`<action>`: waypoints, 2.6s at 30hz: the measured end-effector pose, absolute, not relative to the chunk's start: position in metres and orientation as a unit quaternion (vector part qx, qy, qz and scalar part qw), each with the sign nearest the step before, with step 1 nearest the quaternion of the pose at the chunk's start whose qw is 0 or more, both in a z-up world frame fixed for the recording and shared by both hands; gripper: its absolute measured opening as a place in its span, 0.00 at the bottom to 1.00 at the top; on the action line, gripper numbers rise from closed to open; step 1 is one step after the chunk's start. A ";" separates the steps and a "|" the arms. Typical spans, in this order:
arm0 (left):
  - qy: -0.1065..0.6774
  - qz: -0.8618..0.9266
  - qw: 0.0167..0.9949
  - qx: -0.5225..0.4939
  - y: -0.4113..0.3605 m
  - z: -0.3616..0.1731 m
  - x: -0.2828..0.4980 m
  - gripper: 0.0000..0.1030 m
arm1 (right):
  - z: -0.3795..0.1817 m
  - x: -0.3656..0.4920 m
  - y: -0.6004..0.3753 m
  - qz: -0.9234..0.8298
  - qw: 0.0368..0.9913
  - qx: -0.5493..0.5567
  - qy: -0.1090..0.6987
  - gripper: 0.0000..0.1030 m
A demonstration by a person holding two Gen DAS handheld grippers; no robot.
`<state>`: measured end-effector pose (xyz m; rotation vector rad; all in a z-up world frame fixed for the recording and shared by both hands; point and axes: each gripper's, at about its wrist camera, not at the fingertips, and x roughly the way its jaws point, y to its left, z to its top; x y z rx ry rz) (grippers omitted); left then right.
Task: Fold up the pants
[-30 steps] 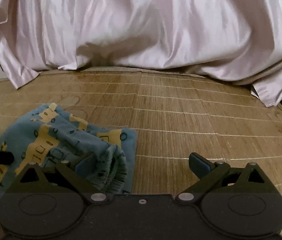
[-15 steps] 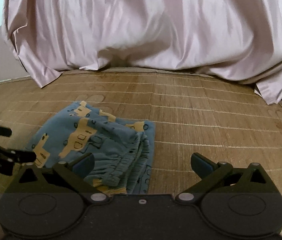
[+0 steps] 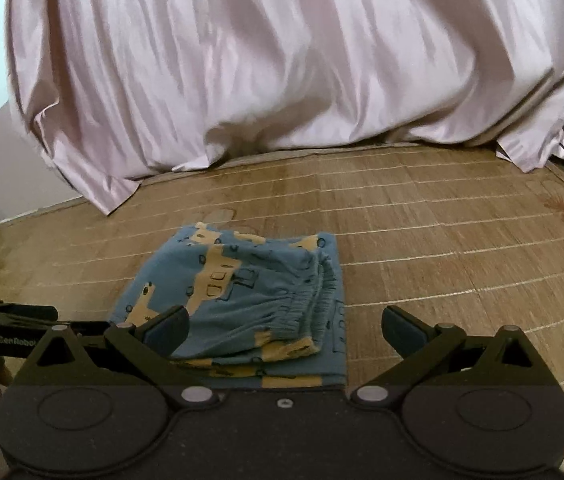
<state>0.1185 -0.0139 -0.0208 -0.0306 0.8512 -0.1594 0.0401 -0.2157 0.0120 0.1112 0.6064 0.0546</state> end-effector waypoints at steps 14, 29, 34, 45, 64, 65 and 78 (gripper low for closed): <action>0.444 -0.074 0.893 -0.006 -0.011 -0.047 0.160 1.00 | -0.027 0.131 -0.238 0.044 0.952 0.004 0.304 0.99; 0.456 -0.125 0.881 -0.011 -0.014 -0.064 0.182 0.90 | -0.065 0.180 -0.253 0.123 0.941 0.039 0.314 0.68; 0.446 -0.169 0.879 -0.011 -0.025 -0.057 0.176 0.38 | -0.063 0.175 -0.249 0.129 0.943 0.038 0.305 0.33; 0.419 -0.166 0.893 0.005 -0.048 -0.042 0.224 0.16 | -0.023 0.218 -0.227 0.113 0.963 -0.076 0.234 0.21; 0.406 -0.102 0.905 -0.074 -0.020 -0.065 0.302 0.78 | -0.024 0.262 -0.241 0.041 0.972 -0.076 0.219 0.89; 0.399 -0.095 0.909 -0.081 -0.016 -0.062 0.294 0.83 | -0.020 0.246 -0.241 0.038 0.974 -0.068 0.212 0.93; 0.334 -0.056 0.940 -0.031 -0.014 -0.003 0.165 1.00 | 0.016 0.079 -0.227 -0.026 0.976 0.032 0.214 0.99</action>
